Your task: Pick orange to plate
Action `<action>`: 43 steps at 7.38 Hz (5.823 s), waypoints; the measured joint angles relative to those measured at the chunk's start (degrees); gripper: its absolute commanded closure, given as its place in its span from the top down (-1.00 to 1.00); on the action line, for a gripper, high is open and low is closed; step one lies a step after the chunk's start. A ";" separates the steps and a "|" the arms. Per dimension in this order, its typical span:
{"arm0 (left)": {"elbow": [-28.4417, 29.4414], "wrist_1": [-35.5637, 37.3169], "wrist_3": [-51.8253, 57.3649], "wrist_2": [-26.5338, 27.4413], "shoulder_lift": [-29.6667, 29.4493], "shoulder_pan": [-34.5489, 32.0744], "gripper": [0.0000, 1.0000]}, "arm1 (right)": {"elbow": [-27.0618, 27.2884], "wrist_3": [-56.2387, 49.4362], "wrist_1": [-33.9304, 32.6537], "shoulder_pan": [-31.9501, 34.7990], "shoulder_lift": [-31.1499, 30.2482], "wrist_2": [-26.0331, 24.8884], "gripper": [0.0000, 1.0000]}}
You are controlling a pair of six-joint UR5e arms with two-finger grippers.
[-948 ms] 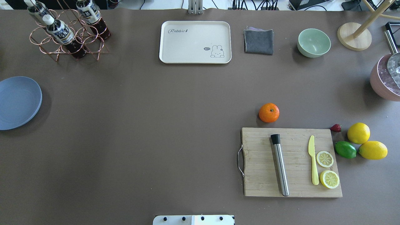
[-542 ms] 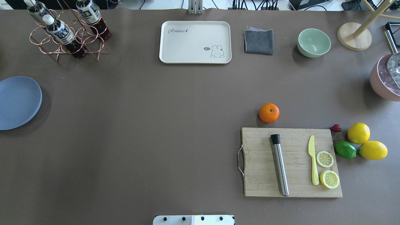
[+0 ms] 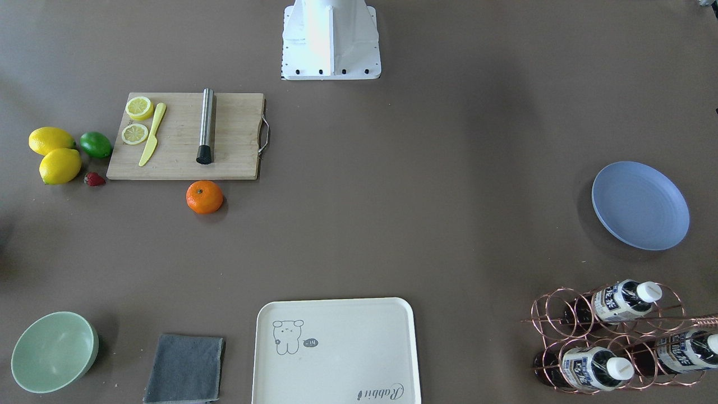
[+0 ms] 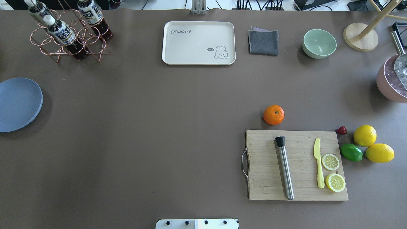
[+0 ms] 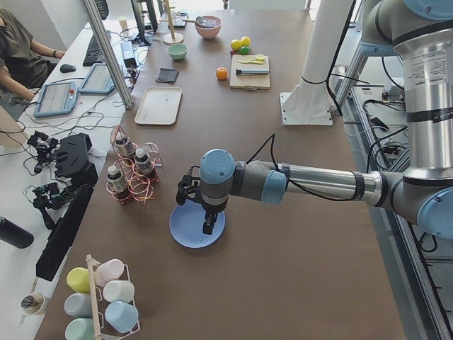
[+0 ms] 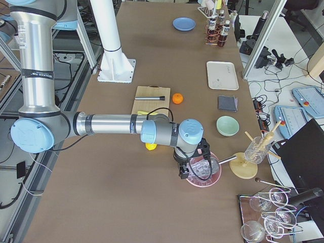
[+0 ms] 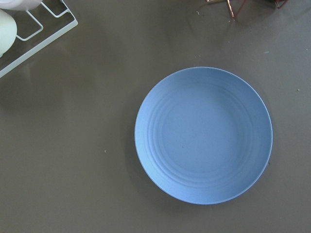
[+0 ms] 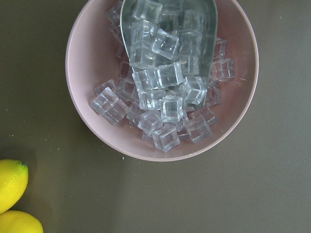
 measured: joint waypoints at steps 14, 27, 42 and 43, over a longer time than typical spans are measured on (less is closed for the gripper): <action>18.44 -19.29 -11.46 2.81 -6.21 4.79 0.94 | 5.35 8.43 1.10 -4.02 0.40 6.21 1.00; 38.49 -44.91 -25.38 10.29 -12.37 16.84 -1.00 | 12.34 34.32 1.23 -20.37 9.95 5.72 1.00; 4.49 -19.79 -92.00 35.07 -35.69 62.80 -1.00 | 11.44 64.82 15.02 -49.21 17.13 -15.86 1.00; 4.61 -19.59 -92.53 36.29 -36.28 64.35 -1.00 | 9.85 64.85 15.08 -49.79 18.41 -16.59 0.98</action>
